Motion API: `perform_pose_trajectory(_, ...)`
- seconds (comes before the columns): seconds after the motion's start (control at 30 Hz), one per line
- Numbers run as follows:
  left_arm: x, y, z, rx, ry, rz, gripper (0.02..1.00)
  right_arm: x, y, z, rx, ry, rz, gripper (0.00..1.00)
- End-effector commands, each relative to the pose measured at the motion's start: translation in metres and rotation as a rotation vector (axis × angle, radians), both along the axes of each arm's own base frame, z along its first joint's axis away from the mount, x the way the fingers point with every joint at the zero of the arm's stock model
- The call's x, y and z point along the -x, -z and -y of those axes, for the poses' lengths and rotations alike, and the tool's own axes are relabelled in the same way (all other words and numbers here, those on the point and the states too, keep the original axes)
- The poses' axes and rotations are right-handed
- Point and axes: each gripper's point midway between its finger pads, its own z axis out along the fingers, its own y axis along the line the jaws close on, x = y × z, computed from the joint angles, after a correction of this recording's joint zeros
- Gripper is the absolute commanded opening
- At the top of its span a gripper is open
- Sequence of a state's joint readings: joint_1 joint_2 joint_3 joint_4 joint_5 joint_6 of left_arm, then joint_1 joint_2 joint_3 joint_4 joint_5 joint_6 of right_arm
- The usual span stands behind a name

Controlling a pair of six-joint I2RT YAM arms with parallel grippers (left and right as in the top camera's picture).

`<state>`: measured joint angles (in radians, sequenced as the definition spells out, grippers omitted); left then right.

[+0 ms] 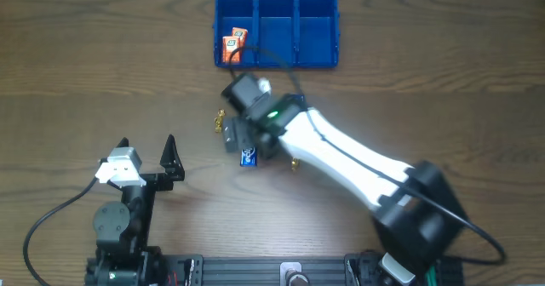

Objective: Sort Candies Into Trays

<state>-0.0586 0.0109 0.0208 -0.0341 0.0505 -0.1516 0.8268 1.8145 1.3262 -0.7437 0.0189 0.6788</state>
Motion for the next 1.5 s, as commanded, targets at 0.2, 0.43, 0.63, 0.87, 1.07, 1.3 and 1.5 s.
perform_pose_trajectory(0.2, 0.001, 0.017, -0.003, -0.020, -0.011, -0.052, 0.998, 0.011, 0.057, -0.002, 0.141, 0.200, -0.028, 0.998)
perform_pose_trajectory(0.43, 0.001, 0.017, -0.003, -0.020, -0.010, -0.052, 0.998, 0.007, 0.074, -0.001, 0.173, 0.205, -0.022, 0.930)
perform_pose_trajectory(0.63, 0.001, 0.017, -0.003, -0.020, -0.010, -0.052, 0.998, 0.006, 0.079, -0.002, 0.174, 0.204, -0.023, 0.498)
perform_pose_trajectory(0.87, 0.001, 0.017, -0.003, -0.020, -0.010, -0.052, 0.998, 0.006, 0.079, -0.002, 0.175, 0.204, -0.023, 0.275)
perform_pose_trajectory(1.07, 0.001, 0.017, -0.003, -0.020, -0.010, -0.052, 0.998, -0.019, 0.009, -0.003, 0.207, 0.147, 0.120, 0.242)
perform_pose_trajectory(1.3, 0.001, 0.017, -0.003, -0.020, -0.011, -0.052, 0.998, -0.129, -0.120, 0.030, 0.179, 0.169, 0.423, 0.242)
perform_pose_trajectory(1.5, 0.001, 0.017, -0.003, -0.020, -0.011, -0.052, 0.998, -0.209, -0.138, 0.066, 0.142, 0.234, 0.590, 0.246)
